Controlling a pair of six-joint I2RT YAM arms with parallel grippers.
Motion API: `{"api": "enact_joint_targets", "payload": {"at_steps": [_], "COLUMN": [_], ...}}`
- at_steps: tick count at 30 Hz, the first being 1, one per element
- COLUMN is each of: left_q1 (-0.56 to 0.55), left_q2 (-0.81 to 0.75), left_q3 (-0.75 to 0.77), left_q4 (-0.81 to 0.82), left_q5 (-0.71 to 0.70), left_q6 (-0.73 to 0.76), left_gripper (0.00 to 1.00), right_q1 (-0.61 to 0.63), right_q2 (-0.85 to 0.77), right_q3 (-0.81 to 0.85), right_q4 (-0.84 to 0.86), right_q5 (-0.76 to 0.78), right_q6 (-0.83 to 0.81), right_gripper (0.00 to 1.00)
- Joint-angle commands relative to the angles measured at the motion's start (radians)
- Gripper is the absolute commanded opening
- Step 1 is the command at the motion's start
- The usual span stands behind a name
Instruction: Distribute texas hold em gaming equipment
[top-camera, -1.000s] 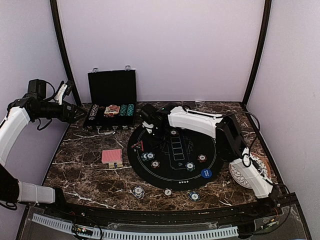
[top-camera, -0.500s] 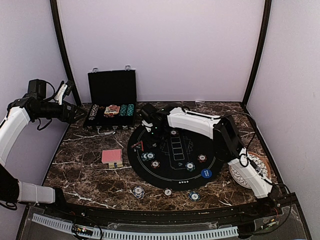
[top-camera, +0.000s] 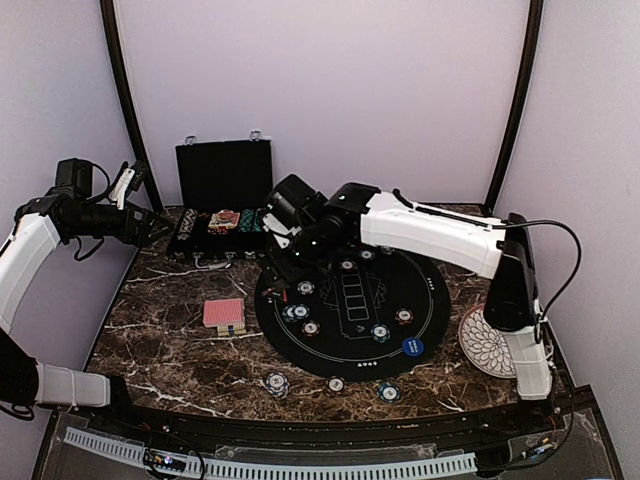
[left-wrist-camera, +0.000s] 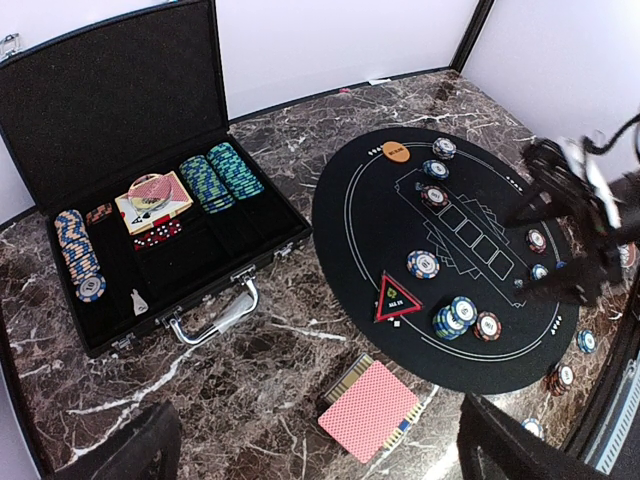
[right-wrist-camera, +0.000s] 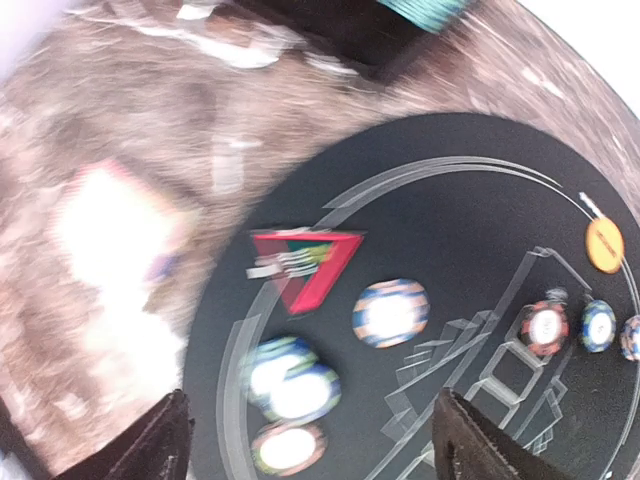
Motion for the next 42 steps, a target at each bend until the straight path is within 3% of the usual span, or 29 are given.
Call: {"api": "enact_joint_targets", "payload": {"at_steps": [1, 8, 25, 42], "left_q1": [0.005, 0.006, 0.006, 0.006], "left_q2": [-0.031, -0.051, -0.054, -0.043], "left_q3": [0.002, 0.001, 0.021, 0.027], "left_q4": [-0.021, -0.028, -0.044, -0.042], "left_q5": [0.012, 0.017, 0.018, 0.02], "left_q6": [0.008, 0.005, 0.005, 0.002], "left_gripper": [0.99, 0.99, 0.99, 0.99], "right_q1": [0.159, 0.283, 0.3, 0.305], "right_q2": [-0.045, 0.013, 0.123, 0.117], "right_q3": [-0.114, -0.171, -0.179, -0.219], "right_q4": [0.006, -0.035, -0.058, -0.047], "right_q5": [-0.051, -0.132, -0.162, -0.182], "right_q6": [-0.013, -0.027, -0.1, -0.098], "right_gripper": [0.88, 0.98, 0.98, 0.75]}}
